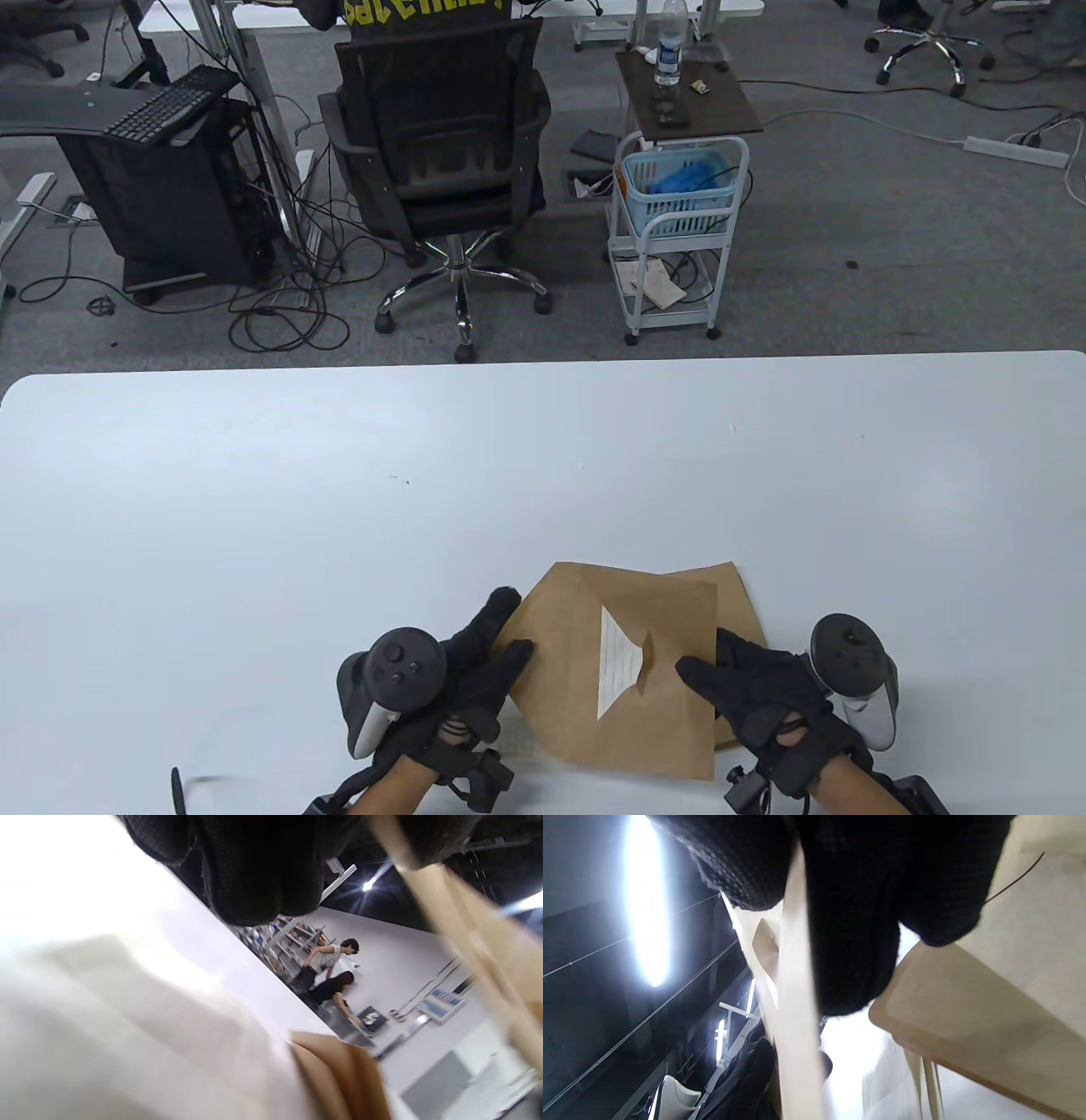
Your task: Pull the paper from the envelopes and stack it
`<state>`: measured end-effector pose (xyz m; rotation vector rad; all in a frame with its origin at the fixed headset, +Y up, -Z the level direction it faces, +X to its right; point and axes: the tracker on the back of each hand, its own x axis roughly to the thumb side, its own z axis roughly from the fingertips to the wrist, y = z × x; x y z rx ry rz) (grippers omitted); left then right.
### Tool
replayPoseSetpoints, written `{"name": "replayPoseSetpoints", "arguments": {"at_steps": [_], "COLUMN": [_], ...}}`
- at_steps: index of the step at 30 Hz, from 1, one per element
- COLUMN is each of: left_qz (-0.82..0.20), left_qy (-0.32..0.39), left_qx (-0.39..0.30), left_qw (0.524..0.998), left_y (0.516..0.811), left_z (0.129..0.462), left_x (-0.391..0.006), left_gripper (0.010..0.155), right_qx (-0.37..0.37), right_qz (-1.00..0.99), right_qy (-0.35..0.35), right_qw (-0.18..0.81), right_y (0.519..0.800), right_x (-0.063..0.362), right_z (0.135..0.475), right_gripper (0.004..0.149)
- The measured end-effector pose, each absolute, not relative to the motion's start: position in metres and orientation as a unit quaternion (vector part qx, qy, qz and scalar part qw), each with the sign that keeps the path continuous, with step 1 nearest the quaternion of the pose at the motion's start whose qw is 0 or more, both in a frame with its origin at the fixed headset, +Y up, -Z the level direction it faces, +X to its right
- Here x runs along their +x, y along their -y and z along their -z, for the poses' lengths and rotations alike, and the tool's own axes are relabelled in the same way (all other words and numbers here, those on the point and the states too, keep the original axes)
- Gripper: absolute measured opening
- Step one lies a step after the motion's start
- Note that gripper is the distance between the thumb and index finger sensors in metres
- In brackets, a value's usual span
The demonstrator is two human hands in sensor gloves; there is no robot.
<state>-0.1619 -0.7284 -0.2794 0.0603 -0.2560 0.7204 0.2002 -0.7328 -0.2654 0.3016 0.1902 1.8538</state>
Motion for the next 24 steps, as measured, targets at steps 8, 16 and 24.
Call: {"name": "replayPoseSetpoints", "arguments": {"at_steps": [8, 16, 24], "left_qz": [-0.05, 0.012, -0.24], "left_qy": [0.185, 0.265, 0.293], "left_qx": [0.154, 0.155, 0.012], "left_qw": [0.969, 0.951, 0.926], "left_y": [0.712, 0.715, 0.721], "left_z": [0.258, 0.242, 0.25], "left_x": [-0.131, -0.102, -0.103], "left_gripper": [0.073, 0.058, 0.057], "right_qx": [0.133, 0.139, 0.187], "right_qz": [-0.781, -0.748, -0.7], "right_qy": [-0.099, -0.124, -0.162], "right_qw": [0.602, 0.637, 0.67], "right_y": [0.734, 0.738, 0.737], "right_x": [0.196, 0.194, 0.188], "right_z": [0.262, 0.264, 0.265], "right_gripper": [0.045, 0.048, 0.047]}}
